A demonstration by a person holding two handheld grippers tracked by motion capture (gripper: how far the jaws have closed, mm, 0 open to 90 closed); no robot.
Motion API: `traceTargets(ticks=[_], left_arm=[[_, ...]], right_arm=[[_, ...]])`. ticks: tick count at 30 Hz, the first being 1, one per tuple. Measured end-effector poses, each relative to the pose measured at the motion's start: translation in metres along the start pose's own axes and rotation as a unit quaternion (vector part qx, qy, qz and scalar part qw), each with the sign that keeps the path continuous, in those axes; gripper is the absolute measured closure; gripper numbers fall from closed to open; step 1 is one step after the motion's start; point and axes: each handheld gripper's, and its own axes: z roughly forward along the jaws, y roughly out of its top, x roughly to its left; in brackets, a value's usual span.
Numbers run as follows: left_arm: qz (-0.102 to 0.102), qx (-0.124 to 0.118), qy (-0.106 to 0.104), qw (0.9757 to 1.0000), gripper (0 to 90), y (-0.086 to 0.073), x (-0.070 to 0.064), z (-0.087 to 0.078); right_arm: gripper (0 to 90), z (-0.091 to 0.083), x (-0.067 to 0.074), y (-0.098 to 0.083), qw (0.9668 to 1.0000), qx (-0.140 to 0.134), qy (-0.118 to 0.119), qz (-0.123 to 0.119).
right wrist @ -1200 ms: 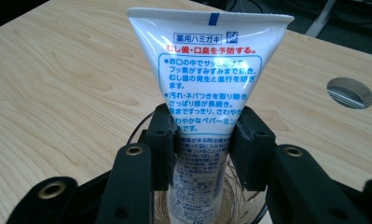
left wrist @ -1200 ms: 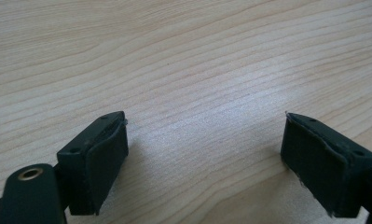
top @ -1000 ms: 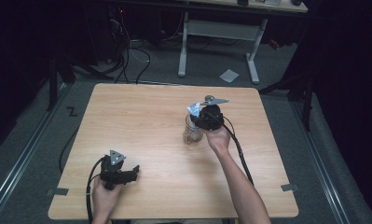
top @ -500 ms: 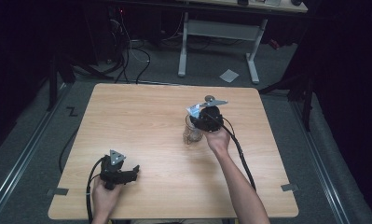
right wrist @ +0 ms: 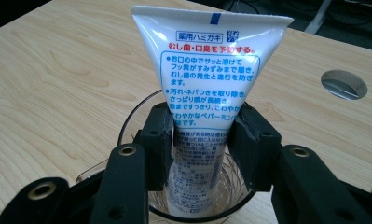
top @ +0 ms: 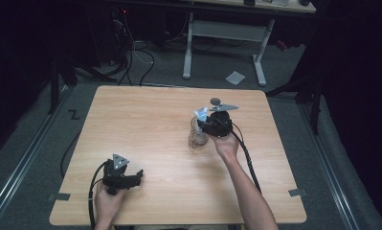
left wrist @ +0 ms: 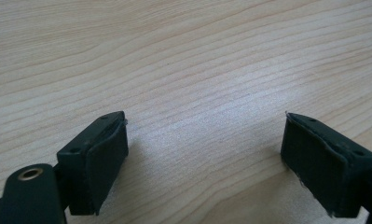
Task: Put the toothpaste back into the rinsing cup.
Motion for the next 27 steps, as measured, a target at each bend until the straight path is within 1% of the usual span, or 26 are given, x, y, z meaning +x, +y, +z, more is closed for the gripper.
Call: traceTargets(ticks=[5, 9, 14, 18, 24, 27], left_arm=[[0.0, 0.0, 0.0, 1.0, 15.0, 0.0, 0.0, 0.0], [0.0, 0.0, 0.0, 1.0, 15.0, 0.0, 0.0, 0.0], [0.0, 0.0, 0.0, 1.0, 15.0, 0.0, 0.0, 0.0], [0.0, 0.0, 0.0, 1.0, 15.0, 0.0, 0.0, 0.0], [-0.001, -0.001, 0.001, 1.0, 15.0, 0.0, 0.0, 0.0], [-0.001, 0.0, 0.0, 1.0, 15.0, 0.0, 0.0, 0.0]], right_arm=[[61.4, -0.002, 0.001, -0.004, 1.0, 0.0, 0.0, -0.005], [61.4, -0.003, 0.0, -0.007, 1.0, -0.001, 0.004, -0.002], [57.2, -0.006, 0.0, -0.009, 1.0, -0.003, 0.004, 0.0], [52.6, -0.01, 0.0, -0.009, 0.9999, -0.012, 0.005, 0.0], [51.0, -0.02, -0.004, -0.01, 0.9996, -0.024, 0.011, 0.002], [50.4, -0.024, -0.006, -0.01, 0.9996, -0.028, 0.008, 0.003]])
